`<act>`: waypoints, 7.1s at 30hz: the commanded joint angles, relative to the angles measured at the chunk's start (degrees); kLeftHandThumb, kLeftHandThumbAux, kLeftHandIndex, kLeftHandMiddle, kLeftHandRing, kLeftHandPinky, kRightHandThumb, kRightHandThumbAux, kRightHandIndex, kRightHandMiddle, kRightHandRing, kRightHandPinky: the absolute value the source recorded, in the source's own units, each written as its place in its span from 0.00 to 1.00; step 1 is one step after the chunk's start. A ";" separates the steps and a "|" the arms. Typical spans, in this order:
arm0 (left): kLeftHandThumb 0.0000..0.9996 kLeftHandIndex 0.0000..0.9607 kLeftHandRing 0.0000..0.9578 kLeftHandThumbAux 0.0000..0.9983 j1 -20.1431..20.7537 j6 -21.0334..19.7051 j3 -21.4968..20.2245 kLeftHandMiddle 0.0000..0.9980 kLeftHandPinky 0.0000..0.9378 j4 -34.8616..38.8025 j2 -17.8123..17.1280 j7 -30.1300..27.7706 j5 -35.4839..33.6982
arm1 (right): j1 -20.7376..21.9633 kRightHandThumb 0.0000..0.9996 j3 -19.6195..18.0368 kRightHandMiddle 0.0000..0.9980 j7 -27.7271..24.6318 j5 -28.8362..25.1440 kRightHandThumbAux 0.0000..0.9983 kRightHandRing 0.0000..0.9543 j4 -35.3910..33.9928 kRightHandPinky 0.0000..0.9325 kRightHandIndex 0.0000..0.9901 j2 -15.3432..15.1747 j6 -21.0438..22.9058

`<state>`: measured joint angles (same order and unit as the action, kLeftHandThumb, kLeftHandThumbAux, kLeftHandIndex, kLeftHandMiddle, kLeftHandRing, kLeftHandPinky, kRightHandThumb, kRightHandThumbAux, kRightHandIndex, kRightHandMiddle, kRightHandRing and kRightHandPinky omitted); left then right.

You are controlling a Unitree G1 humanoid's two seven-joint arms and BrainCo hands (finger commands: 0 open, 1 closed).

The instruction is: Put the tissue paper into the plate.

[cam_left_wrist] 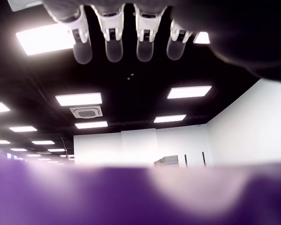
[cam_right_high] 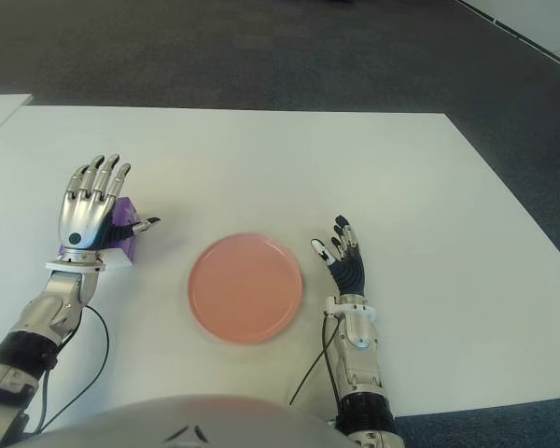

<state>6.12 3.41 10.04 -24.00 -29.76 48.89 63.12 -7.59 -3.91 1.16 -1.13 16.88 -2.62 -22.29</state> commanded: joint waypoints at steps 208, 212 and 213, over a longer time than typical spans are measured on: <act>0.18 0.09 0.08 0.52 17.18 -11.58 18.65 0.12 0.04 -52.87 8.67 -4.07 -18.73 | -2.02 0.22 -9.12 0.06 -11.67 -7.82 0.52 0.00 14.45 0.00 0.00 -8.67 -0.08; 0.18 0.09 0.09 0.52 16.88 -11.58 18.35 0.13 0.08 -52.76 8.77 -4.71 -19.36 | -1.69 0.18 -9.21 0.06 -12.56 -8.05 0.53 0.00 14.45 0.00 0.00 -8.71 -0.37; 0.19 0.10 0.10 0.53 16.55 -11.31 18.12 0.13 0.09 -52.69 8.65 -3.89 -19.61 | -1.44 0.17 -9.27 0.06 -12.76 -8.10 0.53 0.00 14.82 0.00 0.00 -8.86 -0.25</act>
<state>28.77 -7.94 27.83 -73.19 -23.32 49.51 44.91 -4.85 -13.71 -10.90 -9.09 26.35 -13.00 -26.34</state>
